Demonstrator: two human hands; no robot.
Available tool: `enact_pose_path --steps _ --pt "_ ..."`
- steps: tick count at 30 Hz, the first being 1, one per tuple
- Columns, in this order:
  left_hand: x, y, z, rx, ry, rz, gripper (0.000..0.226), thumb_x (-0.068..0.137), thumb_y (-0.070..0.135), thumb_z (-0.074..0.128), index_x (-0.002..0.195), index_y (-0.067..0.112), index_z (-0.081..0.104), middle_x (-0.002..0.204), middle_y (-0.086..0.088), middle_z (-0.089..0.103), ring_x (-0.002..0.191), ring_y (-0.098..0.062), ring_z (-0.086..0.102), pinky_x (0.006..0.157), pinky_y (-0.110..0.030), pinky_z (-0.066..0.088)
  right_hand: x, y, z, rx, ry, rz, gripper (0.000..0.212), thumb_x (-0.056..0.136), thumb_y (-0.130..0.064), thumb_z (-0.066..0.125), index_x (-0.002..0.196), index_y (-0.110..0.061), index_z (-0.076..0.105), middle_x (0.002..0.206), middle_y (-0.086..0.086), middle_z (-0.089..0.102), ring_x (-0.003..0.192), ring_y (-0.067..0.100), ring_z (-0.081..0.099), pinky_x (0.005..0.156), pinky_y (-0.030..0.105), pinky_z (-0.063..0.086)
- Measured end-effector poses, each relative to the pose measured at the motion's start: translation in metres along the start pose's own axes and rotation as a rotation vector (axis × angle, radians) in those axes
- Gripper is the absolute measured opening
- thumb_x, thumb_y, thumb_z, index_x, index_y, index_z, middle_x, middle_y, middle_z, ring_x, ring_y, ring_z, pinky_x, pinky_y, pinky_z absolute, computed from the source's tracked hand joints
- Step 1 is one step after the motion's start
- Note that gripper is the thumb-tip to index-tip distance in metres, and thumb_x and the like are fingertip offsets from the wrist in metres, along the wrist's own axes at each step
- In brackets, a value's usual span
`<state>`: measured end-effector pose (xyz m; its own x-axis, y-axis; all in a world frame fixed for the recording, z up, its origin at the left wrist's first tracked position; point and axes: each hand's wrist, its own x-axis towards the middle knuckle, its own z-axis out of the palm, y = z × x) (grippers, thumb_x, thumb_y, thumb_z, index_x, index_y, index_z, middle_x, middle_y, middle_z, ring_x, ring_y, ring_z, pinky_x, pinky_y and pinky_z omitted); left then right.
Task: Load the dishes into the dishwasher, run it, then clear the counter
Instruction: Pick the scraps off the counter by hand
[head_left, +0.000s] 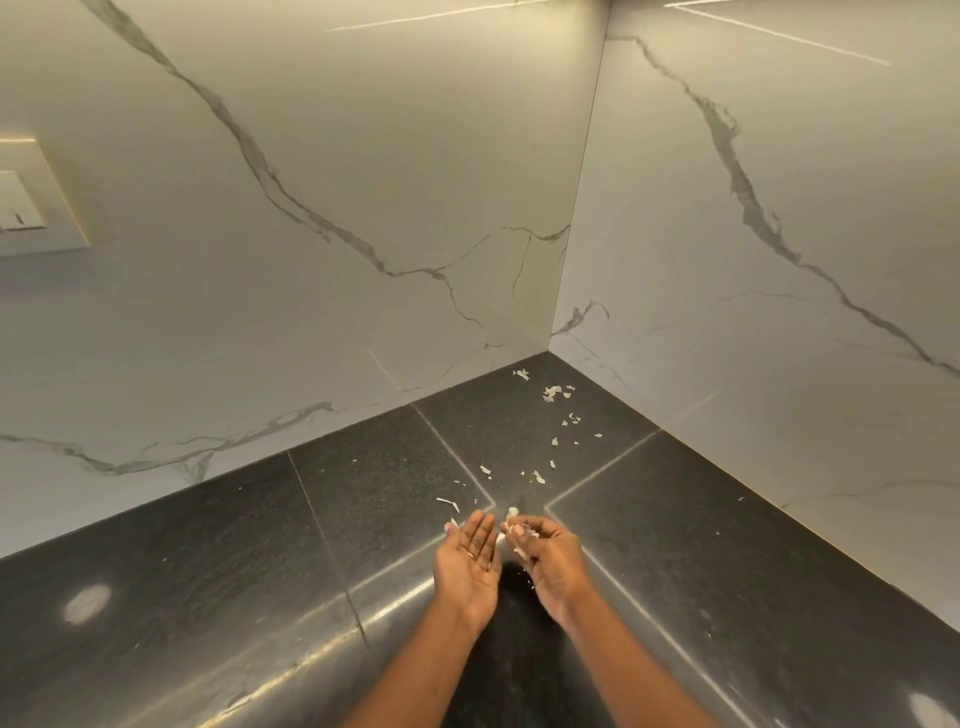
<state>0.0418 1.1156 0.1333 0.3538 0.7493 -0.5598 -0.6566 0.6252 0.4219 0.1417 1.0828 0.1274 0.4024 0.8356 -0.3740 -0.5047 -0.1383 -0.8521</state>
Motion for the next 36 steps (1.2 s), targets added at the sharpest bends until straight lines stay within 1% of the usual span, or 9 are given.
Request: enact_pose_path --steps 3,10,18,22,25,27,29,32,36 --pt "0.007 -0.006 0.005 -0.106 0.005 -0.019 0.041 0.101 0.033 0.03 0.106 0.005 0.059 0.099 -0.012 0.063 0.086 -0.022 0.059 0.073 -0.031 0.047 -0.011 0.006 0.021 -0.059 -0.03 -0.057 0.008 0.084 0.009 0.056 0.086 0.006 0.063 0.083 0.019 0.068 0.079 0.027 0.065 0.078 0.034 0.052" --pt "0.012 -0.008 0.005 -0.315 -0.079 -0.093 0.031 0.098 0.023 0.037 0.094 0.01 0.065 0.08 -0.007 0.07 0.075 -0.021 0.069 0.064 -0.031 0.059 -0.021 0.012 0.043 -0.119 -0.058 -0.186 0.016 0.096 -0.003 0.043 0.103 0.004 0.056 0.113 0.014 0.065 0.107 0.021 0.063 0.093 0.032 0.051" --pt "0.013 -0.007 0.005 -0.378 -0.084 -0.148 0.034 0.1 0.022 0.032 0.095 0.005 0.061 0.093 -0.01 0.066 0.092 -0.021 0.061 0.08 -0.031 0.054 -0.023 0.004 0.036 -0.064 -0.135 -0.186 0.049 0.09 0.017 0.031 0.122 -0.013 0.053 0.131 0.004 0.054 0.125 0.011 0.047 0.103 0.028 0.042" --pt "0.011 -0.002 0.001 -0.327 -0.076 -0.101 0.035 0.101 0.02 0.03 0.097 0.004 0.061 0.08 -0.009 0.072 0.08 -0.019 0.067 0.063 -0.03 0.057 -0.024 -0.008 0.01 -0.162 0.227 -0.348 0.03 0.084 0.01 0.057 0.106 -0.009 0.064 0.115 0.006 0.064 0.108 0.015 0.06 0.095 0.028 0.047" --pt "0.008 0.012 -0.005 -0.349 -0.078 -0.062 0.035 0.101 0.021 0.03 0.097 0.005 0.061 0.077 -0.007 0.073 0.066 -0.018 0.071 0.062 -0.029 0.057 -0.033 -0.002 -0.033 -0.542 0.589 -0.391 0.017 0.087 -0.014 0.063 0.101 -0.006 0.07 0.095 0.008 0.071 0.09 0.023 0.066 0.081 0.028 0.048" --pt "0.007 0.025 -0.01 -0.367 -0.08 -0.026 0.035 0.101 0.022 0.03 0.098 0.006 0.061 0.077 -0.006 0.073 0.066 -0.016 0.071 0.063 -0.027 0.057 -0.045 0.011 -0.063 -0.889 0.632 -0.352 0.033 0.093 -0.033 0.051 0.11 -0.007 0.066 0.091 0.007 0.07 0.084 0.023 0.064 0.078 0.032 0.049" --pt "0.006 0.037 -0.016 -0.373 -0.082 0.017 0.036 0.101 0.023 0.029 0.099 0.007 0.061 0.078 -0.005 0.073 0.069 -0.015 0.071 0.065 -0.026 0.057 -0.055 0.031 -0.082 -1.137 0.542 -0.25 0.06 0.093 -0.049 0.041 0.134 -0.006 0.045 0.125 0.012 0.058 0.114 0.025 0.055 0.099 0.04 0.044" --pt "0.005 0.052 -0.023 -0.373 -0.067 0.077 0.036 0.101 0.023 0.028 0.104 0.009 0.061 0.085 -0.003 0.072 0.08 -0.014 0.069 0.077 -0.026 0.055 -0.062 0.056 -0.074 -1.588 0.421 -0.159 0.112 0.073 -0.085 0.015 0.148 -0.002 0.003 0.156 0.012 0.002 0.145 0.025 0.007 0.116 0.035 0.006" --pt "0.005 0.067 -0.032 -0.384 -0.033 0.126 0.038 0.102 0.023 0.026 0.109 0.005 0.058 0.106 -0.003 0.063 0.098 -0.015 0.059 0.102 -0.031 0.038 -0.041 0.058 -0.022 -1.652 0.445 -0.105 0.135 0.052 -0.092 -0.011 0.145 0.004 -0.002 0.155 0.02 0.0 0.145 0.029 0.002 0.117 0.038 0.002"
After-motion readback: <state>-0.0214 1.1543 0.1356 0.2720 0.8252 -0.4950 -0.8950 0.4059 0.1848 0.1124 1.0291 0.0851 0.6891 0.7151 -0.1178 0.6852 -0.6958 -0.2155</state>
